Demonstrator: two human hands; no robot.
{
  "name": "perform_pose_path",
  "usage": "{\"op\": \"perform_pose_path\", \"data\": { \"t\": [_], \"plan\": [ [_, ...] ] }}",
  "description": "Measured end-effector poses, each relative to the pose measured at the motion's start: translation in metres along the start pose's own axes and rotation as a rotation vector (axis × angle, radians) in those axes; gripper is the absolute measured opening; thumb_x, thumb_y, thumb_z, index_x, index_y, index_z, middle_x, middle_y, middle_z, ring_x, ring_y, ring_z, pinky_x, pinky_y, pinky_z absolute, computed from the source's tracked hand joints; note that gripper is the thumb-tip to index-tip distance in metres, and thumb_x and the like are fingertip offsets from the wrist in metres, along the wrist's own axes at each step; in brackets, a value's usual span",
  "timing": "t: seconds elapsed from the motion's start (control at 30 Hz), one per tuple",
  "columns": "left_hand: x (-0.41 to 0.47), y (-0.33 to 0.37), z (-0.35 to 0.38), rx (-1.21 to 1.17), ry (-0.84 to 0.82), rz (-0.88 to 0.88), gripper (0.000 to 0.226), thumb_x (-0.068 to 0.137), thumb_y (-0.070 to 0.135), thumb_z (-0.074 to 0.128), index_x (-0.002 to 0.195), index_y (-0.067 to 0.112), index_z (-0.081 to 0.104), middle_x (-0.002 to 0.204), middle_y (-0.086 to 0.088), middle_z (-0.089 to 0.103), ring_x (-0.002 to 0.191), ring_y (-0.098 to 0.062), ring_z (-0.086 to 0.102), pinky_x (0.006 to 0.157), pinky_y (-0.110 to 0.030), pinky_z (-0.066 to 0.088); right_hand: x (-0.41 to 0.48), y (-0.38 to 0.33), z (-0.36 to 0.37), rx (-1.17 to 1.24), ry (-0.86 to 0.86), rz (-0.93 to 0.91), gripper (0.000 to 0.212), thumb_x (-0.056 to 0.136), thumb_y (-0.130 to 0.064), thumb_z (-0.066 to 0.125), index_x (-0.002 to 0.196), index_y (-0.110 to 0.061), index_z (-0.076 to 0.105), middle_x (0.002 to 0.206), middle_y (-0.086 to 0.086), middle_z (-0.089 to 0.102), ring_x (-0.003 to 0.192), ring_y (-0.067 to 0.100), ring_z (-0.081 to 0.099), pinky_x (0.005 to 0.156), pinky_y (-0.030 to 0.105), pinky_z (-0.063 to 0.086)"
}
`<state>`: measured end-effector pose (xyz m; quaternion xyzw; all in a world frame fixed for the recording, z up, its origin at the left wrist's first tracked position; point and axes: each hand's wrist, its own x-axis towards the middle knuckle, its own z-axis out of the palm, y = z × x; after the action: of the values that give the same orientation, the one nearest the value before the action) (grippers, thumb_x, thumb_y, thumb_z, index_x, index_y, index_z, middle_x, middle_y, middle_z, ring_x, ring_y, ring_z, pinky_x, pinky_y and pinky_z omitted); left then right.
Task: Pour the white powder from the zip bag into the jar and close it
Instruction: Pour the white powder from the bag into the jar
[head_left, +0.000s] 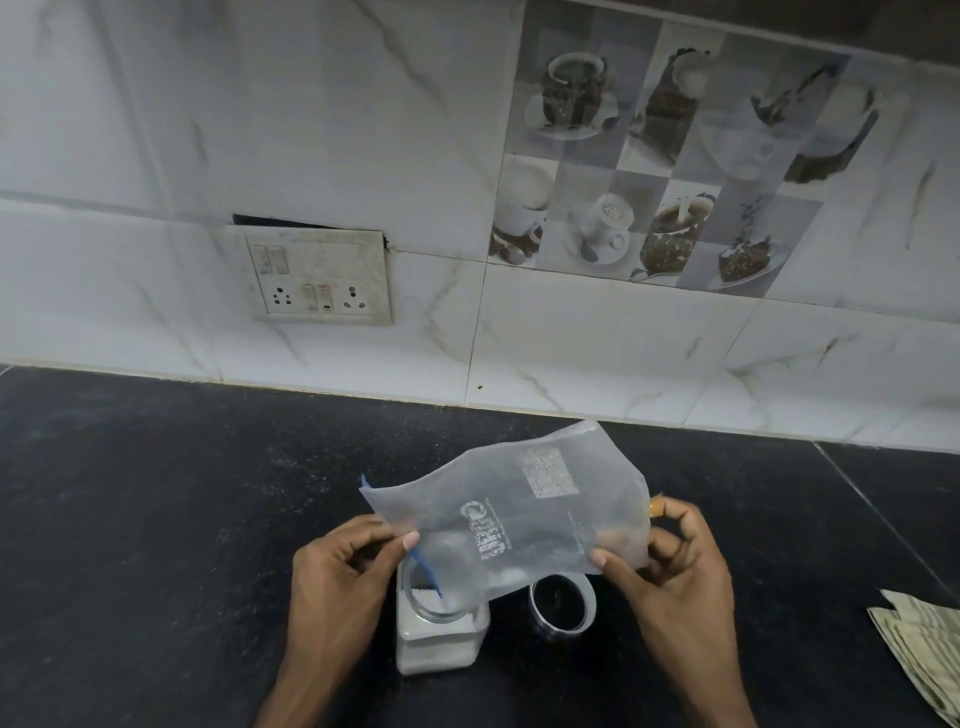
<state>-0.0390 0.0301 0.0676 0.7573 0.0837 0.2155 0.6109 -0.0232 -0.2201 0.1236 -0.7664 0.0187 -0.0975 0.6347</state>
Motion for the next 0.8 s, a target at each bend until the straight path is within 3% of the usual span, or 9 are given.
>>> {"op": "perform_pose_path", "data": {
  "t": [0.37, 0.57, 0.8],
  "plan": [
    [0.000, 0.005, -0.001, -0.032, 0.002, 0.006, 0.028, 0.078, -0.004, 0.078, 0.072, 0.024, 0.079, 0.077, 0.017, 0.077, 0.073, 0.003, 0.072, 0.068, -0.006, 0.052, -0.001, -0.013, 0.009, 0.045, 0.086, -0.121, 0.041, 0.076, 0.001, 0.078, 0.105, -0.021, 0.058, 0.076, 0.003, 0.078, 0.073, 0.016, 0.076, 0.068, 0.024, 0.061],
    [0.001, 0.003, -0.003, -0.034, 0.016, 0.020, 0.028, 0.077, -0.004, 0.078, 0.073, 0.023, 0.080, 0.079, 0.013, 0.078, 0.075, 0.001, 0.072, 0.071, -0.009, 0.054, -0.004, -0.013, 0.014, 0.048, 0.120, -0.144, 0.040, 0.076, 0.002, 0.079, 0.099, -0.025, 0.060, 0.075, -0.001, 0.078, 0.072, 0.012, 0.075, 0.064, 0.015, 0.056],
    [0.000, 0.002, -0.005, -0.027, 0.022, 0.013, 0.029, 0.078, -0.002, 0.078, 0.071, 0.026, 0.080, 0.079, 0.013, 0.078, 0.075, -0.001, 0.073, 0.071, -0.011, 0.055, -0.005, -0.016, 0.017, 0.037, 0.133, -0.168, 0.042, 0.074, 0.000, 0.081, 0.099, -0.026, 0.060, 0.075, -0.003, 0.078, 0.074, 0.011, 0.075, 0.069, 0.018, 0.058]
  ]
}}
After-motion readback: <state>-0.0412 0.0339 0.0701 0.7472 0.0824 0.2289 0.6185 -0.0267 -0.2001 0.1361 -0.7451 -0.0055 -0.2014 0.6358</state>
